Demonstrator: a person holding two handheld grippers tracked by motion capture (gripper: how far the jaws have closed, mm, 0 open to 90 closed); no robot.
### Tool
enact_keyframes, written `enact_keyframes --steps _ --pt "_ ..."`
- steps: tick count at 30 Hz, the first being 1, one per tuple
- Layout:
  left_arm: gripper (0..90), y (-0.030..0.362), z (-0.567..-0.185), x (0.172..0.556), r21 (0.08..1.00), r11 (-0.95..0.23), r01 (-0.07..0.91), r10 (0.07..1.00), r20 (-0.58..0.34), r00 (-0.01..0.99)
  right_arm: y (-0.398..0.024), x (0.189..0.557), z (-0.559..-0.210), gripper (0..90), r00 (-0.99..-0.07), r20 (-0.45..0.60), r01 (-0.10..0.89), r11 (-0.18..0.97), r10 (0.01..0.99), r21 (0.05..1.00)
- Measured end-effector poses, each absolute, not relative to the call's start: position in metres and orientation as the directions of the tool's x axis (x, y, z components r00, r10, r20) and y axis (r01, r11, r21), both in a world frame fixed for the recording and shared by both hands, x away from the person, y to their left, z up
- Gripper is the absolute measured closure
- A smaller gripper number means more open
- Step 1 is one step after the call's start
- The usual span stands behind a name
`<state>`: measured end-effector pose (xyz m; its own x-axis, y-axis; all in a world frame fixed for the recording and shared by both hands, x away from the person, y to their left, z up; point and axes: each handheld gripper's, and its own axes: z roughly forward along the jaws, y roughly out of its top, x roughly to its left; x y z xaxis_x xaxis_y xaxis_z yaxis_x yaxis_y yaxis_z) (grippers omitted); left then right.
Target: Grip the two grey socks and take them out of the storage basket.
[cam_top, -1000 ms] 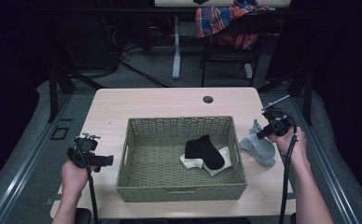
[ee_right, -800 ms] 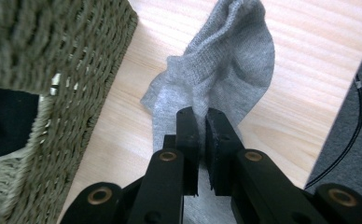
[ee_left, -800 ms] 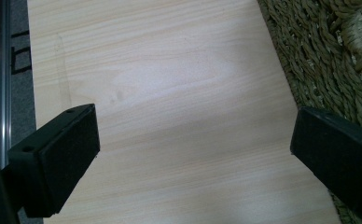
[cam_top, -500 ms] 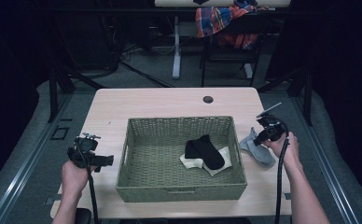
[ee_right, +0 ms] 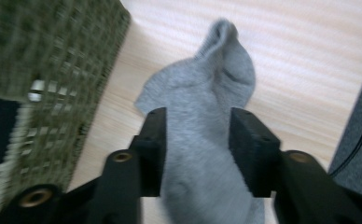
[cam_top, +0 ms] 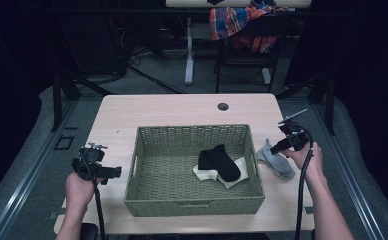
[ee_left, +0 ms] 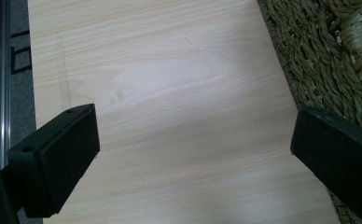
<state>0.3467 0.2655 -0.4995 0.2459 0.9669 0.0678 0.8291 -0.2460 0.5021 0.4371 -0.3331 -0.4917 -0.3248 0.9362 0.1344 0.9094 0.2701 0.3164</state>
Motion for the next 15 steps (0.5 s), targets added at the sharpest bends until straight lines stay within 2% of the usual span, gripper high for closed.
enact_keyframes --steps 2,3,6,7,11,15 --pt "1.4 0.266 -0.5 0.347 0.504 -0.244 0.828 0.967 0.066 0.245 -0.334 0.432 -0.483 46.0 -0.319 0.135 0.9 0.256 0.938 0.354" --pt "1.4 0.265 -0.5 0.347 0.506 -0.243 0.827 0.967 0.066 0.244 -0.334 0.43 -0.479 44.4 -0.318 0.136 0.895 0.25 0.938 0.369" --pt "1.4 0.266 -0.499 0.347 0.506 -0.243 0.828 0.968 0.067 0.244 -0.334 0.424 -0.47 35.2 -0.338 0.145 0.883 0.259 0.93 0.392" --pt "1.4 0.266 -0.499 0.347 0.506 -0.244 0.828 0.968 0.067 0.244 -0.333 0.422 -0.467 28.8 -0.342 0.144 0.879 0.261 0.929 0.4" --pt "1.4 0.267 -0.5 0.347 0.506 -0.241 0.828 0.968 0.066 0.242 -0.332 0.413 -0.46 15.0 -0.363 0.143 0.862 0.274 0.921 0.426" --pt "1.4 0.266 -0.5 0.347 0.509 -0.24 0.827 0.968 0.063 0.242 -0.33 0.401 -0.457 9.2 -0.382 0.148 0.848 0.282 0.912 0.449"
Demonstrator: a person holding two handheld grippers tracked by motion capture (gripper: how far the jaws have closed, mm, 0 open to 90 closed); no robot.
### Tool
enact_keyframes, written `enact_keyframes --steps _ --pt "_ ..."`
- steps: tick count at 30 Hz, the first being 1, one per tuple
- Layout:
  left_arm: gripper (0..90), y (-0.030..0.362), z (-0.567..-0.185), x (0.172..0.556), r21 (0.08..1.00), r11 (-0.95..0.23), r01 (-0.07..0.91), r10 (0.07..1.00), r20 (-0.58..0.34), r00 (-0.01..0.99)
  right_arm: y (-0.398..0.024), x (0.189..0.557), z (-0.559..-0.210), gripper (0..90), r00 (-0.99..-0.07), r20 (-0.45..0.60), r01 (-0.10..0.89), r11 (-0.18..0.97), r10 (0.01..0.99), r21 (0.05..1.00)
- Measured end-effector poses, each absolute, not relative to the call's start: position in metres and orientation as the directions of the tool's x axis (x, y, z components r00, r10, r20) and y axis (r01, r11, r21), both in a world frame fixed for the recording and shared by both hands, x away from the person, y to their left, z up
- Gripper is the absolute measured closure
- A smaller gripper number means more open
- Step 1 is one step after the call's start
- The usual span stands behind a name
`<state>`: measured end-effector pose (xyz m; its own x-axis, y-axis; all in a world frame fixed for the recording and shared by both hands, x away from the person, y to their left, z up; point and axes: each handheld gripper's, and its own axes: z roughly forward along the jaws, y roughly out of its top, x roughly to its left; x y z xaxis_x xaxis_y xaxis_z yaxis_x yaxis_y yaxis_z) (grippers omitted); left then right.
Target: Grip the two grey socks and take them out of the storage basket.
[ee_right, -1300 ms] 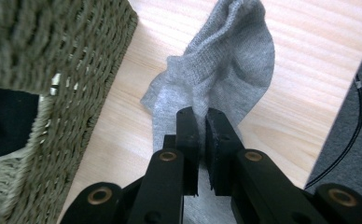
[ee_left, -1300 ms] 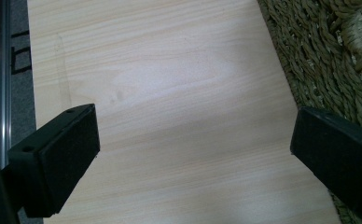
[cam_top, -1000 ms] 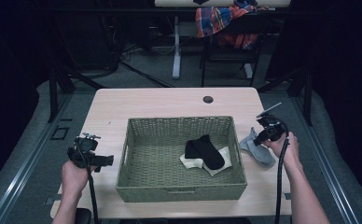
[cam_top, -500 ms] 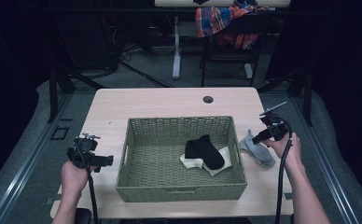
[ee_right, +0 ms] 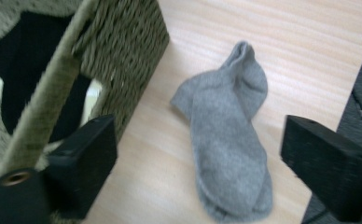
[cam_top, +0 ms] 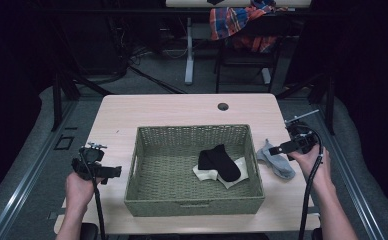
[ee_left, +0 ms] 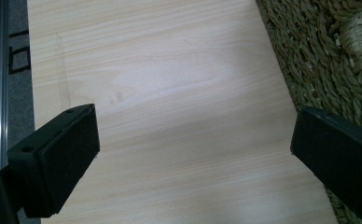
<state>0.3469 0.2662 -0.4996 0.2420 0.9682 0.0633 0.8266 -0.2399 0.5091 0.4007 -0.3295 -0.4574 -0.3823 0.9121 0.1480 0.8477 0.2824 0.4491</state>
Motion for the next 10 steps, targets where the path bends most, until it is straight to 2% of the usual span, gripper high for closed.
enact_keyframes --steps 6,10 --pt "1.4 0.266 -0.499 0.347 0.508 -0.238 0.828 0.969 0.064 0.24 -0.328 0.382 -0.466 0.0 -0.401 0.119 0.853 0.323 0.908 0.409" --pt "1.4 0.265 -0.499 0.347 0.509 -0.238 0.827 0.968 0.059 0.243 -0.331 0.376 -0.474 0.0 -0.411 0.123 0.859 0.339 0.903 0.383"
